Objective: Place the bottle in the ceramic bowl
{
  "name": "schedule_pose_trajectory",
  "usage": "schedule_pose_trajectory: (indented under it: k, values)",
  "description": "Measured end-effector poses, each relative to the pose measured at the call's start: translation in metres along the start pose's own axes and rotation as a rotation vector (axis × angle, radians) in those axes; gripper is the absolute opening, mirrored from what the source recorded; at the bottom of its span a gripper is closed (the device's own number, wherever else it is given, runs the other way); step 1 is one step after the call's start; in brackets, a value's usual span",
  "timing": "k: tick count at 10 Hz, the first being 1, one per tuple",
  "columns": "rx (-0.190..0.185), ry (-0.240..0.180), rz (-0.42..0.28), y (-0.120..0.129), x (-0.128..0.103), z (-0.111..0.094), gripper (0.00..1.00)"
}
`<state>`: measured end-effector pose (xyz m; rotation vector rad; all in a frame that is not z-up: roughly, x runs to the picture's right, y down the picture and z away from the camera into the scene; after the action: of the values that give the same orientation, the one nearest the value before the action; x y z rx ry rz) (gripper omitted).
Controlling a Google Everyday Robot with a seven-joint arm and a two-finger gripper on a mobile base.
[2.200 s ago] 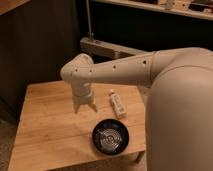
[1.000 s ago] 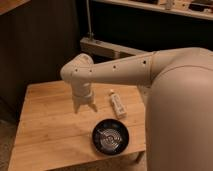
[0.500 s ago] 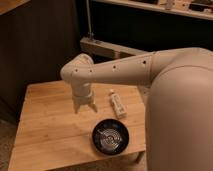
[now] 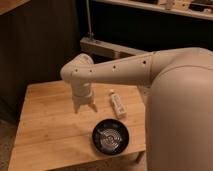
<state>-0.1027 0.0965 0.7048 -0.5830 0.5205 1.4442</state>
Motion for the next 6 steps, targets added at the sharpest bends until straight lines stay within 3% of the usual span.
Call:
schedule_pose_trajectory:
  k: [2,4,6]
  values:
    - [0.005,-0.017,-0.004,-0.002,-0.002,-0.002,0.65]
    - [0.010,-0.135,-0.082,-0.024,-0.042,-0.017,0.65]
    - [0.004,-0.184,-0.132,-0.037,-0.066,-0.025,0.65]
